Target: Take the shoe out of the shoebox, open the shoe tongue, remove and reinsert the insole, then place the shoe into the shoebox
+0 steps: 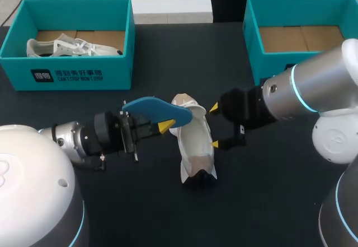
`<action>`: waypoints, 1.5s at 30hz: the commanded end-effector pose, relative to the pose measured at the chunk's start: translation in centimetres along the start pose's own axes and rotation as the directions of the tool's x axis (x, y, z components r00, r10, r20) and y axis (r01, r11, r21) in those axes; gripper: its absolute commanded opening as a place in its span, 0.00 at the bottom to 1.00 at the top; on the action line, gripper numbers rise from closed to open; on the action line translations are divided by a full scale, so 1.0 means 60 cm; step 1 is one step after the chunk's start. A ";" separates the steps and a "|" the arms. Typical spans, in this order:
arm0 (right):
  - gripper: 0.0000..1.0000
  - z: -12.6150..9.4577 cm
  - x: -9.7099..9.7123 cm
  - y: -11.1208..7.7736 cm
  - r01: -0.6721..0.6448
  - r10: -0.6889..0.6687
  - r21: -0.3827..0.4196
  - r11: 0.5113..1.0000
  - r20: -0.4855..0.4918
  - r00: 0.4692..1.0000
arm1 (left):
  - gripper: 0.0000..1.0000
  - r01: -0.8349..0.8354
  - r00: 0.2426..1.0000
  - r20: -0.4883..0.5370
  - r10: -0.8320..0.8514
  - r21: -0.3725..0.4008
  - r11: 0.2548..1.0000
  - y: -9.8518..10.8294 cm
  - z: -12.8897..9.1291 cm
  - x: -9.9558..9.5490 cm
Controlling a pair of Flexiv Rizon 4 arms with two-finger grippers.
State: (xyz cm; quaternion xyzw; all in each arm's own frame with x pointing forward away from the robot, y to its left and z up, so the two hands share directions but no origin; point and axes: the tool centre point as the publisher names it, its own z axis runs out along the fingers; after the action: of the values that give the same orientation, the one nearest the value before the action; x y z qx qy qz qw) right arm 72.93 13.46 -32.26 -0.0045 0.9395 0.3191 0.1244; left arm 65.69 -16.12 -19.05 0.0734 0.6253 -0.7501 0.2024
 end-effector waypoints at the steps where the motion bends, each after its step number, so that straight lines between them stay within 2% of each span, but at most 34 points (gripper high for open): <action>1: 1.00 -0.015 -0.004 0.000 0.029 -0.028 0.051 0.998 -0.013 1.000 | 0.00 0.000 1.000 0.002 0.000 -0.001 1.000 -0.001 -0.001 0.002; 4: 1.00 -0.016 -0.003 -0.004 0.054 -0.052 0.089 0.995 -0.022 0.998 | 0.00 0.000 1.000 0.002 0.000 -0.001 1.000 -0.001 -0.001 0.002; 16: 1.00 -0.015 0.002 -0.014 0.036 -0.035 0.078 0.996 -0.007 0.999 | 0.00 0.000 1.000 0.002 0.000 -0.001 1.000 -0.001 -0.001 0.002; 20: 1.00 -0.015 0.002 -0.014 0.036 -0.035 0.078 0.996 -0.007 0.999 | 0.00 -0.028 0.999 -0.030 0.027 -0.040 0.999 -0.006 0.003 0.002; 28: 1.00 -0.015 0.002 -0.014 0.036 -0.035 0.078 0.996 -0.007 0.999 | 0.00 -0.093 0.993 -0.076 0.088 -0.070 0.993 0.023 0.013 0.010; 31: 1.00 -0.015 0.002 -0.014 0.036 -0.035 0.078 0.996 -0.007 0.999 | 0.00 -0.143 0.985 -0.117 0.130 -0.116 0.983 0.041 0.019 0.022; 37: 1.00 -0.015 0.002 -0.014 0.036 -0.035 0.078 0.996 -0.007 0.999 | 0.00 -0.171 0.980 -0.116 0.159 -0.099 0.980 0.064 0.021 0.037; 45: 1.00 -0.015 0.002 -0.014 0.036 -0.035 0.078 0.996 -0.007 0.999 | 0.00 -0.209 0.973 -0.117 0.199 -0.083 0.974 0.073 0.026 0.036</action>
State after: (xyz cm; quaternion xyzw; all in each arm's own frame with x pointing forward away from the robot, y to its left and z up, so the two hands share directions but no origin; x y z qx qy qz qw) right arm 72.84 12.32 -32.04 -0.0173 0.9517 0.2792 0.1266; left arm 65.45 -18.25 -23.22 0.1667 0.6602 -0.6886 0.2493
